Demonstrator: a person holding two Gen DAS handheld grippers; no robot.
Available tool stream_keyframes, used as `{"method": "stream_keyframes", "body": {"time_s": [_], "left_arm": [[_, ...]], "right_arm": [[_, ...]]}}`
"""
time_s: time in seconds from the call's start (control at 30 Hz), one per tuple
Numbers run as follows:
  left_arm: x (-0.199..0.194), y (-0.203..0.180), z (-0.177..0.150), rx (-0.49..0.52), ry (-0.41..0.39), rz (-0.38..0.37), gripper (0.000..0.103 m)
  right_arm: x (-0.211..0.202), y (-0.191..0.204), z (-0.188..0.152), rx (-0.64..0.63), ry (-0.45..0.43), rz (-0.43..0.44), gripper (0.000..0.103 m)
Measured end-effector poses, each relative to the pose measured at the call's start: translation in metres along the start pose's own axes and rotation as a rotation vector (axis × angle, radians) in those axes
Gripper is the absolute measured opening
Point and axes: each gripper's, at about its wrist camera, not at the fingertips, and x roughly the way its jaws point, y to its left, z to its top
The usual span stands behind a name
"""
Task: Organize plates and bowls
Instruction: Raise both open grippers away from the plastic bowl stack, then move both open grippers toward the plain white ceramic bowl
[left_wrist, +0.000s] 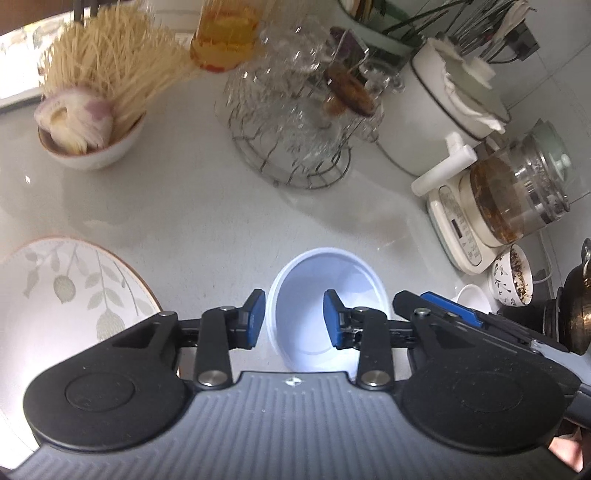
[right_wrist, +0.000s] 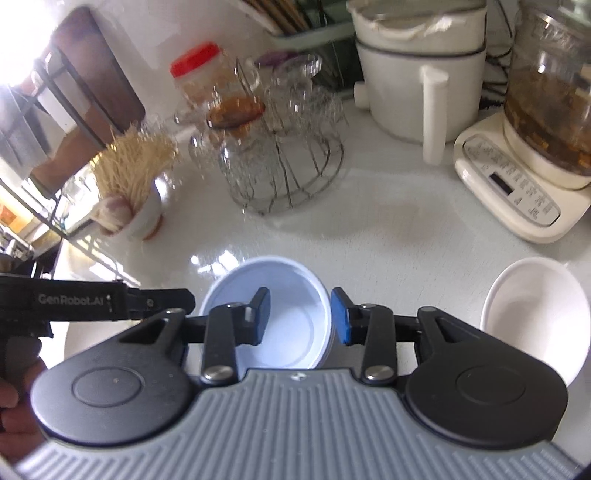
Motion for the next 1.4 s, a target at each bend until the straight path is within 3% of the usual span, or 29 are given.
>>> {"method": "stream_keyframes", "body": {"time_s": [0.2,0.5,0.93,1.23,1.4], "left_arm": [[-0.029,-0.026,0.004,0.114,-0.085,-0.024,0.04],[-0.077,-0.048,0.001,0.246,-0.176,-0.048,0.04],[-0.146,-0.037,-0.047,0.354,-0.259,-0.125,0.04],[-0.152,-0.023,-0.075,0.364,-0.217,-0.193,0.04],[-0.145,-0.027,-0.075,0.393,-0.197,-0.221,0.04]], "right_arm": [[-0.032,-0.003,-0.001,0.057,-0.093,-0.003,0.039],[-0.078,0.008,-0.013,0.065,-0.232,-0.077,0.039],[-0.134,0.047,-0.059,0.105,-0.331,-0.173,0.039],[-0.152,0.06,-0.09,0.119,-0.308,-0.269,0.039],[-0.157,0.057,-0.096,0.139,-0.309,-0.319,0.039]]}}
